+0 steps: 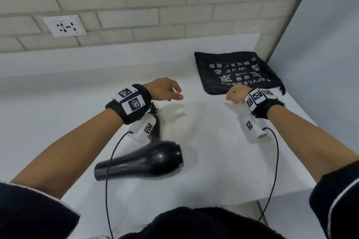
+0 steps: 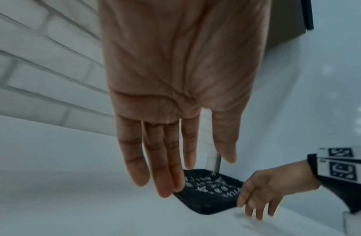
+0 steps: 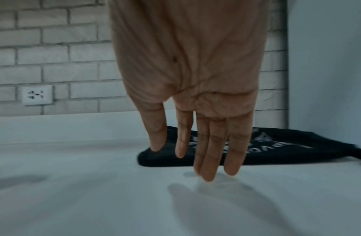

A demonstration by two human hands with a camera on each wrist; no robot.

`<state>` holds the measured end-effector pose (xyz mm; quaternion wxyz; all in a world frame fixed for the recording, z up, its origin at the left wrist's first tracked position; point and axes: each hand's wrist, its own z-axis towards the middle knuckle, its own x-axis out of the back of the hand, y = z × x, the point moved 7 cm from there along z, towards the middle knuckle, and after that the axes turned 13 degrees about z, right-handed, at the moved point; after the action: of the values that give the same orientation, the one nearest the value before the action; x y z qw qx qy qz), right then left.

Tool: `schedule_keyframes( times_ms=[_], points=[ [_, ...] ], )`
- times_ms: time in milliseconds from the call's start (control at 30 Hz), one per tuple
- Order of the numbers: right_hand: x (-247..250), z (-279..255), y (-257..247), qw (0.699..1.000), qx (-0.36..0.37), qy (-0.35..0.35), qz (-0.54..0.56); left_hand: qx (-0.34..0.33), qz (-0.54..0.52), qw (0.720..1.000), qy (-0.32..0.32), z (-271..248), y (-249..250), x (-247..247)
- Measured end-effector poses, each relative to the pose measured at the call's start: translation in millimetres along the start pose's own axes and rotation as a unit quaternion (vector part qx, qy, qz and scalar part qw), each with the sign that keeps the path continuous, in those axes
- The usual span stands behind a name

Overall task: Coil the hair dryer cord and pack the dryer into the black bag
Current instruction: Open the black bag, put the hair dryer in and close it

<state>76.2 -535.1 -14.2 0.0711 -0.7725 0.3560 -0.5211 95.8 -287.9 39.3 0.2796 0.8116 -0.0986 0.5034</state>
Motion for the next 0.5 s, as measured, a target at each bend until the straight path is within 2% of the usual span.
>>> schedule_keyframes(
  times_ms=[100, 200, 333, 500],
  points=[
    [25.6, 3.4, 37.5, 0.998, 0.004, 0.054, -0.033, 0.006, 0.038, 0.999, -0.016, 44.3, 27.4, -7.7],
    [44.9, 13.0, 76.4, 0.995, -0.005, 0.095, 0.008, 0.005, 0.093, 0.995, -0.028, 85.9, 53.7, -17.9],
    [65.0, 25.0, 109.3, 0.992, -0.013, 0.123, 0.039, -0.016, 0.200, 0.979, -0.024, 133.1, 87.3, -28.1],
    [84.3, 42.2, 141.5, 0.986, -0.034, 0.149, 0.069, -0.040, 0.281, 0.958, -0.031, 178.3, 117.2, -48.5]
  ],
)
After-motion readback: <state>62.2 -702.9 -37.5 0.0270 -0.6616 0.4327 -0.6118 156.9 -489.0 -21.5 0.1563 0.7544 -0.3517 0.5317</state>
